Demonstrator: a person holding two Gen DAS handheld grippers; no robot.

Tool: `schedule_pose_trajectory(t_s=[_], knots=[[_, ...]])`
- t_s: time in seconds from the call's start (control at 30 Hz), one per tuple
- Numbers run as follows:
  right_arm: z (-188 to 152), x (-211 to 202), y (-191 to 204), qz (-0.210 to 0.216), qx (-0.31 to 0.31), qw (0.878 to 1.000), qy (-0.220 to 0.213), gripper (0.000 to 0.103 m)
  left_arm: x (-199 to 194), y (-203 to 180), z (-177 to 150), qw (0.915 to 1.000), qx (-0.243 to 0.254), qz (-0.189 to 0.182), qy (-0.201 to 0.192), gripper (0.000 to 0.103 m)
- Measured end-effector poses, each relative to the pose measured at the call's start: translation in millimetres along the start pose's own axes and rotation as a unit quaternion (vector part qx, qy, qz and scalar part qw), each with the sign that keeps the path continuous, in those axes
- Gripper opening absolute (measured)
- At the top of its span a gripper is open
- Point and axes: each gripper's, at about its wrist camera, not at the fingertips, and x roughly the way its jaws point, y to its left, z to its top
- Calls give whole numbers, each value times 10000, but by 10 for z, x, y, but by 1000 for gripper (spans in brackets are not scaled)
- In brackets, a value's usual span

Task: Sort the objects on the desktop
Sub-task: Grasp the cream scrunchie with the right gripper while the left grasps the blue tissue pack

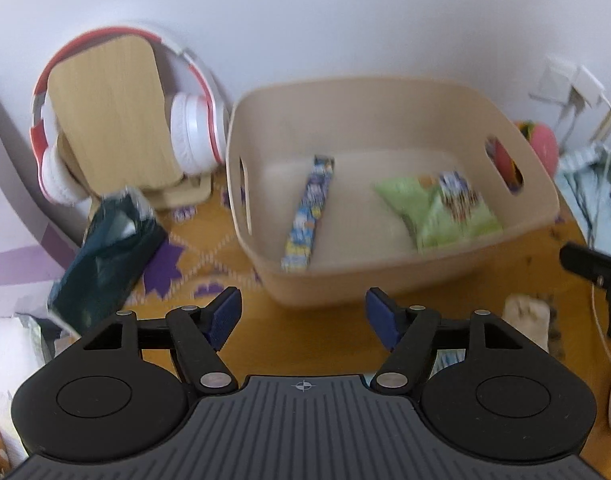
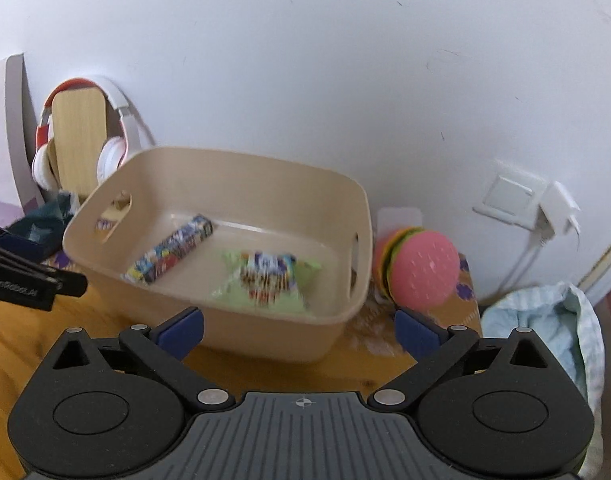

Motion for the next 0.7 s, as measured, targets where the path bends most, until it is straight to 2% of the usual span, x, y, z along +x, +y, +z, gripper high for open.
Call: schedule_pose_trajectory(t_s=[0.3, 0.53, 0.7], knots=[[-445, 3, -115, 145, 324, 9986, 404, 103, 97, -63, -457, 9993, 133, -11, 349, 70], [-679, 62, -139, 343, 262, 9979, 493, 102, 137, -105, -549, 9986, 129, -22, 504, 70], [-774, 127, -142, 476, 133, 9977, 458, 95, 156, -102, -569, 9986, -13, -80, 523, 71]])
